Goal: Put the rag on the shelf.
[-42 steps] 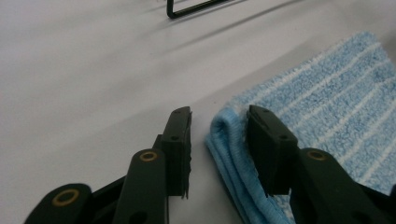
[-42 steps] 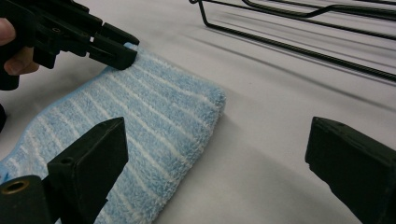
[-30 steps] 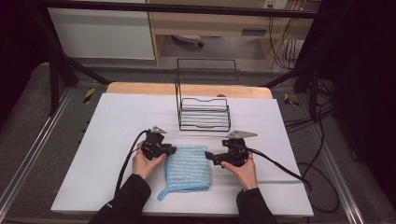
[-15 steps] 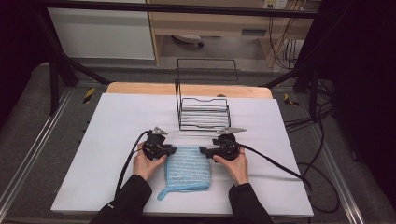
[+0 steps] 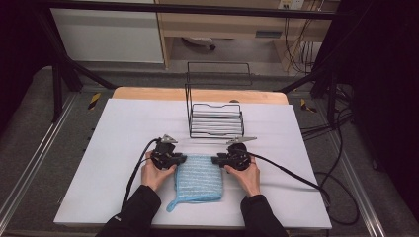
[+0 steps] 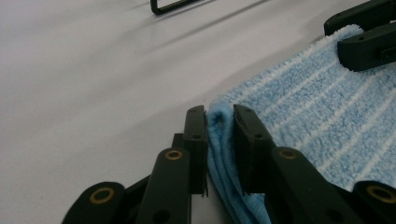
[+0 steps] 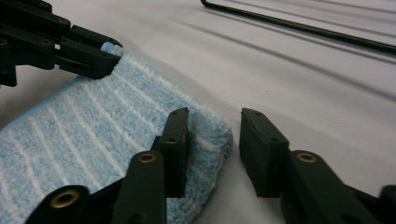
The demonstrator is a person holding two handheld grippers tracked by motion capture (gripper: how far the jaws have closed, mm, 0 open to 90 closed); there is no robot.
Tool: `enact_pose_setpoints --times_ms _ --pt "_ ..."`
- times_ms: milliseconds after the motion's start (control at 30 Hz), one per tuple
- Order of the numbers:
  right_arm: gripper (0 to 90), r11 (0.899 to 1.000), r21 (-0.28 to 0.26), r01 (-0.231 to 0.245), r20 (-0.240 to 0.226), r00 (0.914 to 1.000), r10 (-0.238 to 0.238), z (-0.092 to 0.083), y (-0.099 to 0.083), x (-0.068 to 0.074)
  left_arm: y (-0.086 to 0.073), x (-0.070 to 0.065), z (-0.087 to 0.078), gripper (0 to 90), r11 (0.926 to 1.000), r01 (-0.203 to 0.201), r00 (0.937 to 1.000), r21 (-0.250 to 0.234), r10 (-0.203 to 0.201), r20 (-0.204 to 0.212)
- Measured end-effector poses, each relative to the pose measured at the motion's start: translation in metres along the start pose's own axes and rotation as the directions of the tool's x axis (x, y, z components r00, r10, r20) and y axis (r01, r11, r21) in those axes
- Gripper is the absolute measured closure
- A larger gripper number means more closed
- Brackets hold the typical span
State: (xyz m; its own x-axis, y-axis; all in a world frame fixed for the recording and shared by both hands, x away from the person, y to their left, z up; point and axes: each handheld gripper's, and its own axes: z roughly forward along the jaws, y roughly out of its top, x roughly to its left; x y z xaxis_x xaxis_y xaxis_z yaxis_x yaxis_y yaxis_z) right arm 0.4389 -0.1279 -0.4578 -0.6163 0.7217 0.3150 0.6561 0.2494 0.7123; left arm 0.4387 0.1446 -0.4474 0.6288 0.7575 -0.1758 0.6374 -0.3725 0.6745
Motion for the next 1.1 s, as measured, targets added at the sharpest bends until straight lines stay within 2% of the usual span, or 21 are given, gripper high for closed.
enact_pose_setpoints --times_ms 133,167,433,633,800,1000,1100 --pt "73.9 1.0 0.009 -0.024 -0.014 0.9996 0.024 0.001 0.0 0.0 0.0 0.0 0.0 76.3 1.0 -0.008 1.0 0.003 0.008 0.004" --pt "75.5 0.999 0.013 -0.036 -0.02 0.9992 0.036 0.001 0.0 0.0 0.0 0.0 0.0 76.9 1.0 0.001 1.0 -0.001 -0.001 0.007" --pt "81.7 0.997 0.01 -0.07 -0.025 0.9972 0.071 -0.001 0.002 0.001 0.0 0.002 -0.002 80.3 0.9999 0.013 0.9996 -0.007 -0.013 0.023" --pt "82.4 0.998 -0.025 -0.066 -0.017 0.9977 0.066 -0.005 0.001 0.005 -0.001 0.005 -0.008 81.7 0.9988 0.035 0.9984 -0.034 -0.033 0.046" --pt "82.7 0.995 -0.08 -0.063 -0.033 0.9976 0.061 -0.013 0.003 0.01 -0.004 0.004 -0.015 81.9 0.996 0.043 0.9976 -0.079 -0.038 0.058" --pt "82.9 0.99 -0.135 -0.046 -0.038 0.9984 0.042 -0.021 0.002 0.016 -0.007 0.0 -0.027 81.9 0.9895 0.037 0.9979 -0.14 -0.029 0.057" --pt "83.0 0.986 -0.163 -0.04 -0.04 0.9986 0.034 -0.025 0.001 0.019 -0.007 -0.003 -0.034 81.9 0.984 0.036 0.9978 -0.174 -0.026 0.061"
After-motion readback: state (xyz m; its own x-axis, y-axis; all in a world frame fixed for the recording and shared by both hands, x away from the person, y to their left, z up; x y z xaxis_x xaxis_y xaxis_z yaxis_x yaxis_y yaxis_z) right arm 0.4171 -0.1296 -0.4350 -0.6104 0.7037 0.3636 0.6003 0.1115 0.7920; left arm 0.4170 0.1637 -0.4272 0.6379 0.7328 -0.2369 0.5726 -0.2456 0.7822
